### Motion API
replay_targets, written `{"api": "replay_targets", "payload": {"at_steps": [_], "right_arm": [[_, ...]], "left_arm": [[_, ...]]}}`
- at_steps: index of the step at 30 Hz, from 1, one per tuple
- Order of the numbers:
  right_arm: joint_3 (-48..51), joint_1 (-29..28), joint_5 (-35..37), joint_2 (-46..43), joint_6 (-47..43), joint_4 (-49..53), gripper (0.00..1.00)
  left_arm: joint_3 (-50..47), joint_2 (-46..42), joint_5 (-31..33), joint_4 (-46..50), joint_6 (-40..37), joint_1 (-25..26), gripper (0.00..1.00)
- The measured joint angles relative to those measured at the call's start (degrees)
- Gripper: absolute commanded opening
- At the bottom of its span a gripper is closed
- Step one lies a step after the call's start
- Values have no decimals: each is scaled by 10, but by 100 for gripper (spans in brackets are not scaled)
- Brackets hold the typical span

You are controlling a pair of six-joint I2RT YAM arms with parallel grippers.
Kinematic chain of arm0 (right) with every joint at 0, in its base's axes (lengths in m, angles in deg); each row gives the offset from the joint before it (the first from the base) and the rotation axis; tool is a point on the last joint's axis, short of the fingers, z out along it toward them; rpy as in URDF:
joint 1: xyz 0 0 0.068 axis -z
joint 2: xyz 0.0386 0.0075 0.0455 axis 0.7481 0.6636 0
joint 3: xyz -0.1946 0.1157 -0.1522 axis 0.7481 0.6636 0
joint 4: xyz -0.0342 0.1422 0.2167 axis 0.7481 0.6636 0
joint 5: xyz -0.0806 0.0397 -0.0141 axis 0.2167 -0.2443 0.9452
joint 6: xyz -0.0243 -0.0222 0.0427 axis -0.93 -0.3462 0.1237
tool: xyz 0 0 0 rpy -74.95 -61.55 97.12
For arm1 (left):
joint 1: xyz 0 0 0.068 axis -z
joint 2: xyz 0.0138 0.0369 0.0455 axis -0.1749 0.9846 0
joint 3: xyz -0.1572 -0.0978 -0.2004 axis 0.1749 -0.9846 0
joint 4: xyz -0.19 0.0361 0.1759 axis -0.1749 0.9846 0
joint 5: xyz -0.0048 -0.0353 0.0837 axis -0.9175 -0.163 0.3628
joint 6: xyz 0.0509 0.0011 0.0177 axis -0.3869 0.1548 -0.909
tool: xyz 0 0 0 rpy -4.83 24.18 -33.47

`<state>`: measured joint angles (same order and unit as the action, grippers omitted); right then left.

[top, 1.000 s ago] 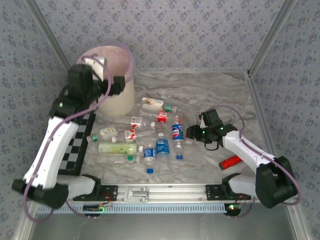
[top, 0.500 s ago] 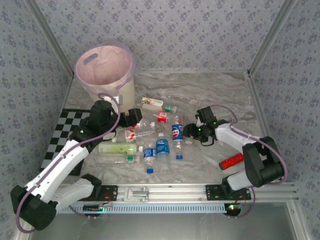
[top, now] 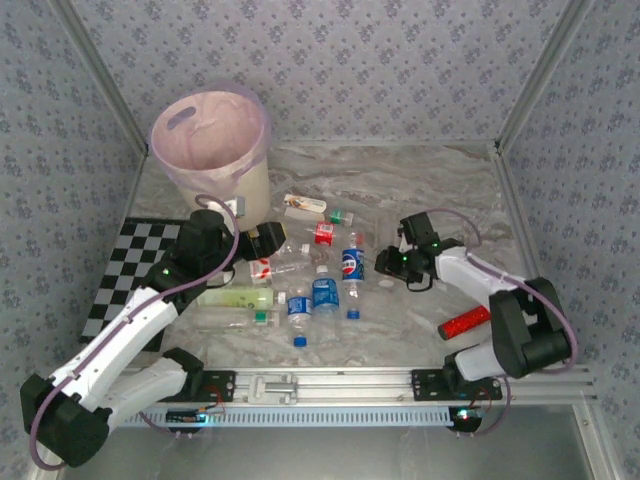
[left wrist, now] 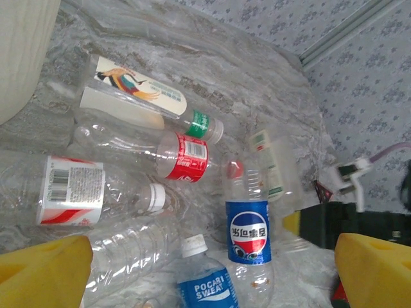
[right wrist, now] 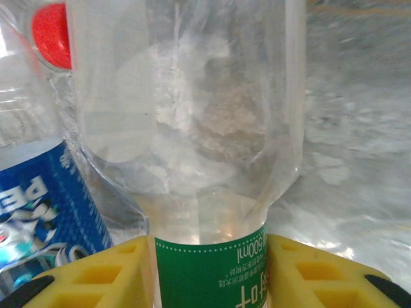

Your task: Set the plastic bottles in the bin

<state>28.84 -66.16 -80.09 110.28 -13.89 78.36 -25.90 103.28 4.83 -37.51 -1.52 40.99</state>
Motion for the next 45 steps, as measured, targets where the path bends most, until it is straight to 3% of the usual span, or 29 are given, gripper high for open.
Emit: {"api": "replay_targets", "payload": {"at_steps": [4,9,13,20,24,28,34,38,40,42,44,45], "right_arm": [[-9,12,5,-109,-32,40,31],[-10,-2,-25,-213,-71,41,26],[-10,-63,-28,-249,-82,36,18],[-12,-186,-16,-248,-105,-7,17],[-12,-227,0,-239,-116,-36,16],[-12,-241,16,-234,-125,-52,16],[-12,-246,28,-230,-132,-70,16],[-12,-246,32,-210,-140,-80,24],[-13,-246,32,-198,-143,-82,36],[-13,-246,34,-192,-145,-81,57],[-13,-247,41,-191,-146,-79,89],[-13,-247,46,-193,-146,-79,100]], "left_arm": [[40,19,5,12,-4,0,99],[65,51,-49,-67,20,1,99],[104,117,-96,-99,36,10,99],[156,186,-143,-161,54,49,99],[180,225,-144,-168,49,80,99],[182,237,-123,-151,33,95,91],[182,239,-116,-154,29,97,69],[182,242,-106,-156,28,97,60],[182,248,-102,-156,25,97,57],[182,253,-99,-154,24,97,53],[182,254,-95,-154,24,97,51],[183,254,-94,-153,24,97,50]]}}
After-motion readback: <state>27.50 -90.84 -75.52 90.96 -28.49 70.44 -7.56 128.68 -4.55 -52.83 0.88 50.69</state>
